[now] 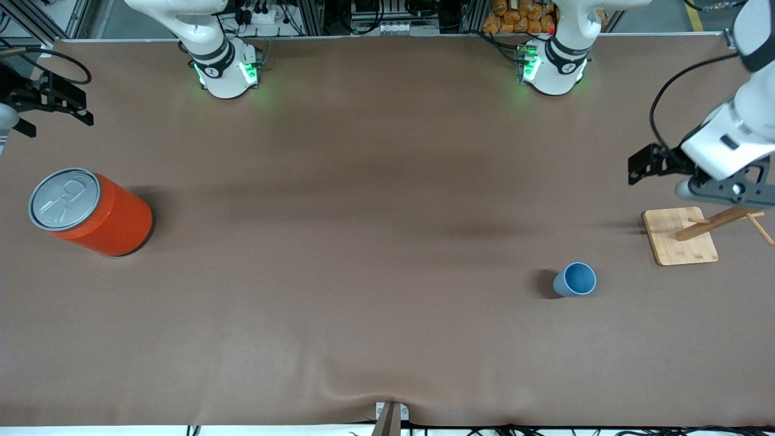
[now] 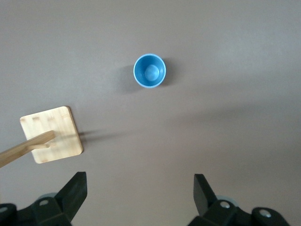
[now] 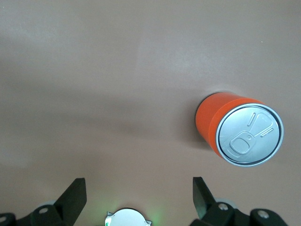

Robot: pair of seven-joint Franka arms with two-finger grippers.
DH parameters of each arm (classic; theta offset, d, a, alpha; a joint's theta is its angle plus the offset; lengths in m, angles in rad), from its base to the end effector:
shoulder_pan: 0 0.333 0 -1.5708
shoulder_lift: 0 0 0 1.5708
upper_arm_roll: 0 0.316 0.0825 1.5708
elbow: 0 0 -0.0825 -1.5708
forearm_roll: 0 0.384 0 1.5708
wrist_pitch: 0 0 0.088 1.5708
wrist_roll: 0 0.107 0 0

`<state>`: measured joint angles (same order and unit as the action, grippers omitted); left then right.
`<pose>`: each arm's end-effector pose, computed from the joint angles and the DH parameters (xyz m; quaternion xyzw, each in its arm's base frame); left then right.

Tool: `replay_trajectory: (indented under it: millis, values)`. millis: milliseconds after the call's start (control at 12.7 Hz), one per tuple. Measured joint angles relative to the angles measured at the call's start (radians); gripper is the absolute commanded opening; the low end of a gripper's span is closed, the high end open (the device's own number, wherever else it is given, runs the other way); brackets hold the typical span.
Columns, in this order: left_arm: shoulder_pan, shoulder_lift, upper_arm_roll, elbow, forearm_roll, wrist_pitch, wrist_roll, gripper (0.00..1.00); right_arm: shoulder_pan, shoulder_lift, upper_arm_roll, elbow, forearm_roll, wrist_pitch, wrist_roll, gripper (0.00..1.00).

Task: Flip cup

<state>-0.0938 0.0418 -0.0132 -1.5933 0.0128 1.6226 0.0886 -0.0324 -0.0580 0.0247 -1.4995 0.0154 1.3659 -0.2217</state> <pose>0.5677 -0.0595 0.5948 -0.9951 0.0980 0.0062 0.0062 0.5139 -0.0016 0.6712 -0.9934 -0.1079 0.0368 0.0112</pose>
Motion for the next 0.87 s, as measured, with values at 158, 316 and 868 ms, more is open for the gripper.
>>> replay_trajectory:
  millis: [158, 316, 868]
  values:
    - [0.007, -0.012, -0.003, 0.025, 0.000, -0.037, 0.016, 1.00, 0.000, 0.000, 0.000, 0.000, 0.000, 0.000, 0.000, 1.00]
    - [0.007, -0.012, -0.003, 0.055, 0.000, -0.098, 0.016, 1.00, 0.000, 0.000, 0.000, 0.000, 0.000, 0.000, 0.000, 1.00]
    - [0.006, -0.012, -0.004, 0.122, 0.000, -0.166, 0.012, 1.00, 0.000, 0.000, 0.000, 0.000, 0.000, -0.003, 0.000, 1.00]
